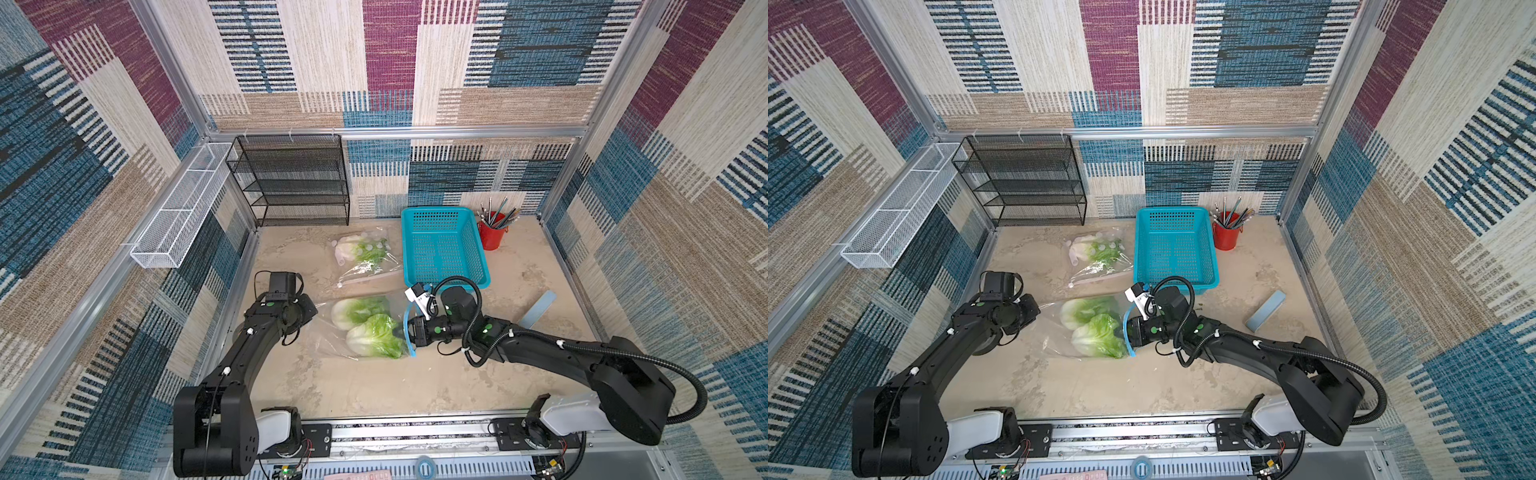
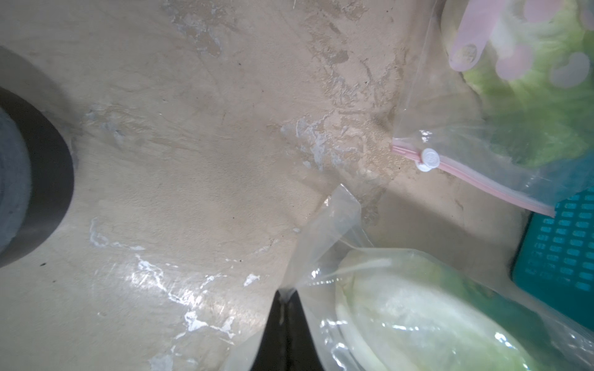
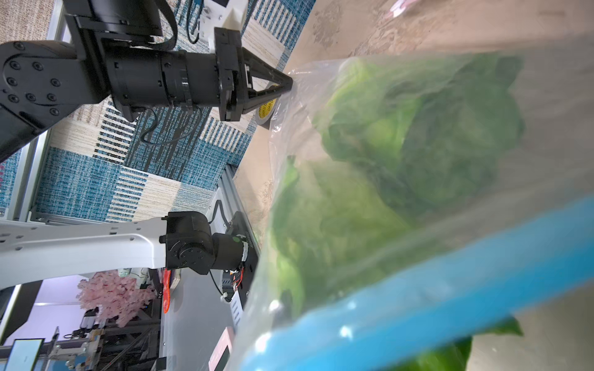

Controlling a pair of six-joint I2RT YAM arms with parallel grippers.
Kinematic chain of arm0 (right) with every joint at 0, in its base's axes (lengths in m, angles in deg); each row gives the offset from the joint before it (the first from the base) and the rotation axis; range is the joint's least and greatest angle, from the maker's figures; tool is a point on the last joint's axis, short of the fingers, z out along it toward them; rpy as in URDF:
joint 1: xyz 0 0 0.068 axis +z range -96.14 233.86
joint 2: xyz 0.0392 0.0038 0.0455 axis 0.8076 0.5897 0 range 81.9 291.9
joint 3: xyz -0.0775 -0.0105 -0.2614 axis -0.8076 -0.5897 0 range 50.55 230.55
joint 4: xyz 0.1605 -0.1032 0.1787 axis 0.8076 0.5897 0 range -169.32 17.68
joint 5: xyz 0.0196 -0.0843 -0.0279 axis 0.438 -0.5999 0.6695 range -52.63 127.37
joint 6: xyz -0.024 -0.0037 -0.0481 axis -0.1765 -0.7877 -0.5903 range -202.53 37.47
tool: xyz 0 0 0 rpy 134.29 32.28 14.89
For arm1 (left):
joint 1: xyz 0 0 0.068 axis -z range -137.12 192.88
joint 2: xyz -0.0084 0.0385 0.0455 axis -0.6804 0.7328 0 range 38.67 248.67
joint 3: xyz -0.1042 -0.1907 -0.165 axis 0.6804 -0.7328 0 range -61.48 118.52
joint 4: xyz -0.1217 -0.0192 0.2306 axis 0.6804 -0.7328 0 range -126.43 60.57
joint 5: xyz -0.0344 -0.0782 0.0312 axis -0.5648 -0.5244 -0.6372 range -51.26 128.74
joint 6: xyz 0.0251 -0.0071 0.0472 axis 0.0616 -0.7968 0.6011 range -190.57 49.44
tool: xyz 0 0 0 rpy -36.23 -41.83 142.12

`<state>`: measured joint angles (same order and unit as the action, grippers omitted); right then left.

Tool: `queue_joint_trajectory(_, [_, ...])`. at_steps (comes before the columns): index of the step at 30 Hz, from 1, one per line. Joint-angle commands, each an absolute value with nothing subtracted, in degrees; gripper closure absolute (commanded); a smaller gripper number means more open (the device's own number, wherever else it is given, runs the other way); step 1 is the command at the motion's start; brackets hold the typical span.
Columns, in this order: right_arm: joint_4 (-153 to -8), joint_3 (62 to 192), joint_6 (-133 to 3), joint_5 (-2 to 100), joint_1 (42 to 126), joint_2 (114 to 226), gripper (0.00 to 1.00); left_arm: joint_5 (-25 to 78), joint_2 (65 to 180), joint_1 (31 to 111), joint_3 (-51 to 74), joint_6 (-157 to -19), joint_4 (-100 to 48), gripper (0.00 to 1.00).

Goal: Open the zip-top bag and take out the chinese cabbages
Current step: Pick up the Chinese cabbage from the zipper food storage bag.

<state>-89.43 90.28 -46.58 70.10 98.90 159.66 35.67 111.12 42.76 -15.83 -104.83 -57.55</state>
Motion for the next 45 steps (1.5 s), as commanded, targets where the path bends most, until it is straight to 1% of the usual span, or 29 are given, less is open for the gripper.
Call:
queue_joint_trajectory(1, [-86.39,90.39,-48.53,67.27,98.91,157.39,1.00,38.42,111.82,42.53,-14.66,-102.78,-58.45,1.00])
queue_joint_trajectory(15, [-75.48,88.64,-50.80,59.29,98.04,144.94,1.00,40.06,113.21,41.58,-13.79,-101.60,-58.65,1.00])
queue_joint_trajectory(22, [-73.55,87.13,-50.10,56.67,97.50,139.04,1.00,40.37,113.55,41.03,-13.30,-101.24,-58.70,1.00])
queue_joint_trajectory(32, [-71.37,88.47,-50.49,53.63,97.46,134.68,1.00,41.11,113.90,40.33,-13.18,-100.89,-58.81,1.00])
queue_joint_trajectory(40, [-64.58,91.33,-51.85,48.12,97.28,129.72,1.00,40.42,114.12,39.89,-13.13,-100.89,-58.74,1.00])
queue_joint_trajectory(45, [-61.72,93.75,-52.69,45.13,97.19,129.32,1.00,39.11,113.81,39.88,-13.22,-101.15,-59.11,1.00])
